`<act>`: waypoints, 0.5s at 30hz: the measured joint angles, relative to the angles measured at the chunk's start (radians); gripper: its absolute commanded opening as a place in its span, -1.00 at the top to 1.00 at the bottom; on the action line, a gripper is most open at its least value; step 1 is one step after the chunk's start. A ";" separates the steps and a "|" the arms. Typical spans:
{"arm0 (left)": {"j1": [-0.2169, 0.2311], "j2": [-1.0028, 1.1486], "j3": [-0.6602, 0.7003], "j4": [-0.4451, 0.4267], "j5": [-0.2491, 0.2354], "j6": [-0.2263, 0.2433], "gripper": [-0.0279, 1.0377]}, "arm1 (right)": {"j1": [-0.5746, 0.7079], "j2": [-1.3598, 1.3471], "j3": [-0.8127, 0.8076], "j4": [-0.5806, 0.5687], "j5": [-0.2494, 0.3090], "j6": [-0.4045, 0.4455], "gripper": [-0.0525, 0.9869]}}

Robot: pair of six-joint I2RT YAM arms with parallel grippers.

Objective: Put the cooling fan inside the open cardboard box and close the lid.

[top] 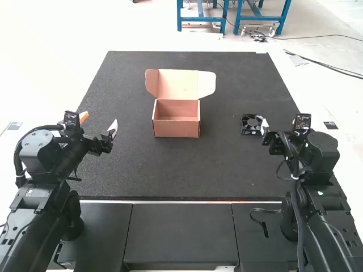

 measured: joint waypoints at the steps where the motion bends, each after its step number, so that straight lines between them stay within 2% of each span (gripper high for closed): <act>1: 0.000 0.000 0.000 0.000 0.000 0.000 -0.87 | 0.000 0.000 0.000 0.000 -0.001 0.003 -0.86; 7: 0.000 0.000 0.000 0.000 0.000 0.023 -0.87 | 0.000 0.000 0.000 0.010 -0.005 0.036 -0.86; 10: 0.000 0.000 0.000 0.032 -0.003 0.026 -0.87 | 0.000 0.000 0.000 0.083 -0.006 0.077 -0.86; 13: 0.000 0.000 0.000 0.121 -0.046 0.012 -0.87 | 0.000 -0.001 0.000 0.193 0.003 0.125 -0.86; 15: 0.000 0.000 0.000 0.215 -0.074 -0.020 -0.87 | 0.000 -0.001 0.000 0.264 0.008 0.147 -0.86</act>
